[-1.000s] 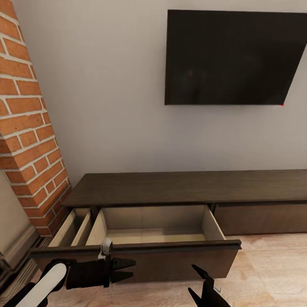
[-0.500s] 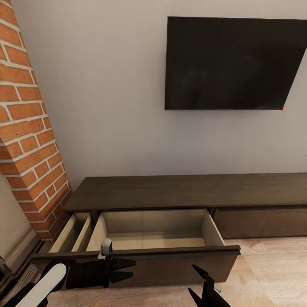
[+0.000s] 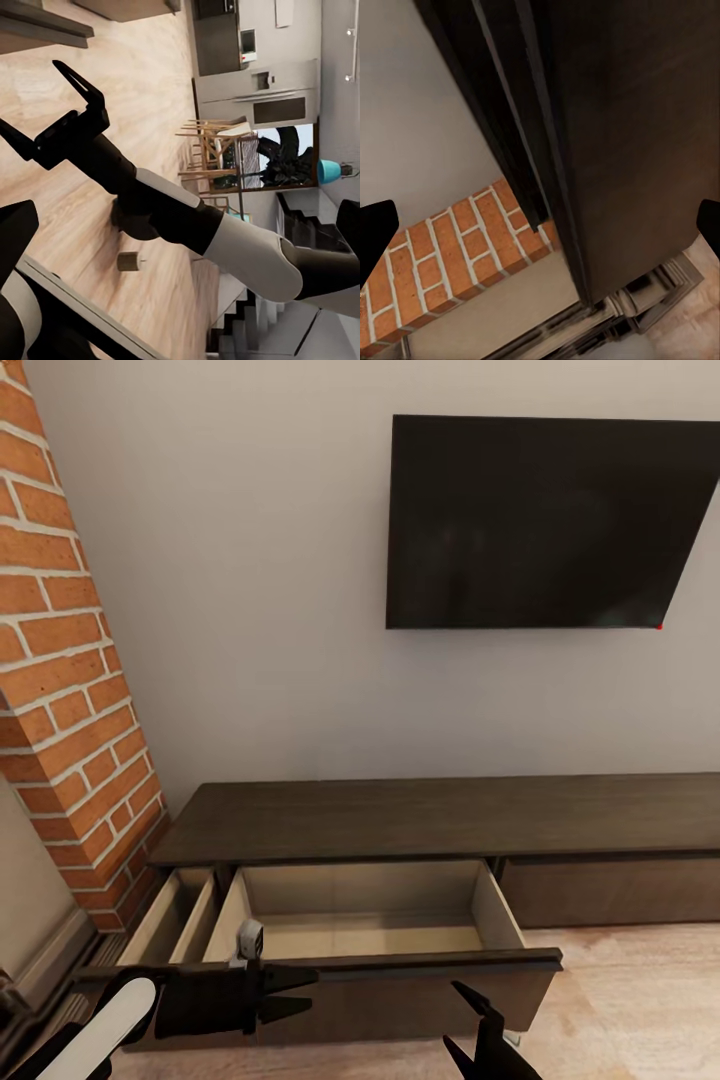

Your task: Place each of the two pumpkins and all three candles from the living room inside a cabinet in the living room (use any cabinet), then make sure every cabinet is closed, and position the cauldron so it is next to a table in the living room.

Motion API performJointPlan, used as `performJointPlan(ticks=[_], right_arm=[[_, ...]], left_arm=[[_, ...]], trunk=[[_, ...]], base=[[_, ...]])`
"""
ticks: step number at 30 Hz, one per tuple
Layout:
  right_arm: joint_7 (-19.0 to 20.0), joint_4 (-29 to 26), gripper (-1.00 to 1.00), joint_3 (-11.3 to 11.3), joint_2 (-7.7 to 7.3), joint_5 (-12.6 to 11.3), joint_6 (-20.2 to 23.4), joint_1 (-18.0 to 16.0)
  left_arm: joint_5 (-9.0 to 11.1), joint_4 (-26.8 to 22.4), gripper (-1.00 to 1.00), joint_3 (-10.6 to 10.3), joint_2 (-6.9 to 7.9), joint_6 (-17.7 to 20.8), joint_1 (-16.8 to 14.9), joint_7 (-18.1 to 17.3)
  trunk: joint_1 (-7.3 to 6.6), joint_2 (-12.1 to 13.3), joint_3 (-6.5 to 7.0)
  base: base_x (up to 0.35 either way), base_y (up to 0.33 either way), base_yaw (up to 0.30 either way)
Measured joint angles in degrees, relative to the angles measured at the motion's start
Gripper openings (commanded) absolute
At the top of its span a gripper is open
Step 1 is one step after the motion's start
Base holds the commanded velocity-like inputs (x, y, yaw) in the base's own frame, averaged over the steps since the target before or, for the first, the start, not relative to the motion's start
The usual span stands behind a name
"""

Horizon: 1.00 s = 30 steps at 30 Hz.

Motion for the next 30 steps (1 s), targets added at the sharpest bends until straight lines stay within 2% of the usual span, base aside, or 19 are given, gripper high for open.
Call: performJointPlan(ticks=[30], right_arm=[[0.1,0.0,1.0,0.1,0.03,0.2,-0.1,0.0]], left_arm=[[0.0,0.8,1.0,0.3,-0.06,0.0,0.0,0.0]], trunk=[[-6.59,12.0,5.39]], base=[[0.0,0.0,0.0]])
